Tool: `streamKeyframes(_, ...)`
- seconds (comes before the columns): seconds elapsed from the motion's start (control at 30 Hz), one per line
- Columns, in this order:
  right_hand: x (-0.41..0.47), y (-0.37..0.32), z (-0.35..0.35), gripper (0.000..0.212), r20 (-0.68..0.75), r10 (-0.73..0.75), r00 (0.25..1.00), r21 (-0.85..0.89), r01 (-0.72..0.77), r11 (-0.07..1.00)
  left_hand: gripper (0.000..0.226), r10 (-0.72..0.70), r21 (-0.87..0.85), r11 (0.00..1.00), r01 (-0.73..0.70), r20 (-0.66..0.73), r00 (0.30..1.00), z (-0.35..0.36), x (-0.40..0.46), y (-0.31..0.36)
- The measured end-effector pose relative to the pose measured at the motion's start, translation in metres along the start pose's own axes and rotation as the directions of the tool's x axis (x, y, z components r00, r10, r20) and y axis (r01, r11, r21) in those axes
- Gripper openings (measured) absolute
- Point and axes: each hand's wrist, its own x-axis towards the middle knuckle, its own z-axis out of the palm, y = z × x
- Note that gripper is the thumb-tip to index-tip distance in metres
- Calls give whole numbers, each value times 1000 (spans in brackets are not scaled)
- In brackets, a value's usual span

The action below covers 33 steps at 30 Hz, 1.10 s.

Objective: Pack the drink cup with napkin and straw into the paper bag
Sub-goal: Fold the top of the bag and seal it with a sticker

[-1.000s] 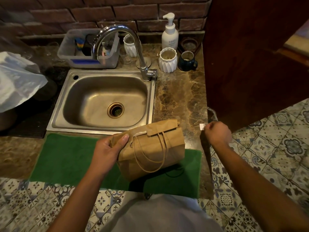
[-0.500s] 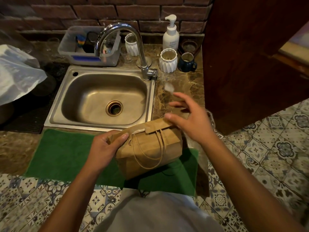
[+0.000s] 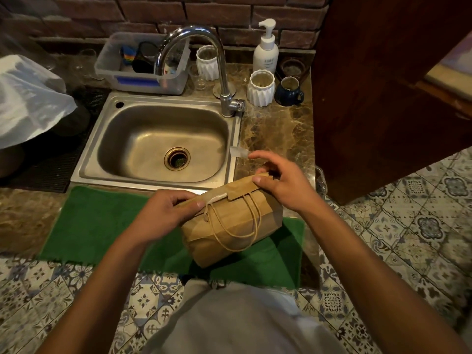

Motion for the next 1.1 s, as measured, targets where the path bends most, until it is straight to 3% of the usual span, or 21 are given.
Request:
streamKeyframes(0.17,-3,-7,9,48,-11,-32,999,-8,32,999,17,47,317,944,-94,155,987,0,12,15)
streamKeyframes(0.3,-5,-14,9,48,-46,-25,999,-3,25,1000,18,100,351,928,-125,89,991,3,11,17)
streamKeyframes(0.37,-6,-20,11,47,-117,-29,993,-96,18,995,16,86,341,935,-103,65,994,5,7,14)
streamKeyframes(0.47,-13,-36,13,42,-313,-45,949,-173,-10,985,10,74,243,966,-83,49,996,8,0,14)
streamKeyframes(0.53,-23,-49,15,32,-355,13,935,2,-13,1000,10,41,81,996,-43,34,999,13,-5,15)
streamKeyframes(0.67,-49,-66,35,11,-312,197,929,390,-64,919,8,-78,-169,983,67,-55,995,28,-15,11)
streamKeyframes(0.83,-69,-51,75,8,-111,543,832,686,-331,648,12,-207,-288,941,177,-76,975,50,-29,6)
streamKeyframes(0.93,-75,-42,85,11,-52,628,777,695,-423,581,6,-188,-331,931,152,-78,979,58,-37,1)
streamKeyframes(1.1,-78,-46,80,9,-31,648,761,581,-513,631,14,-239,-363,913,189,-96,966,69,-50,-4)
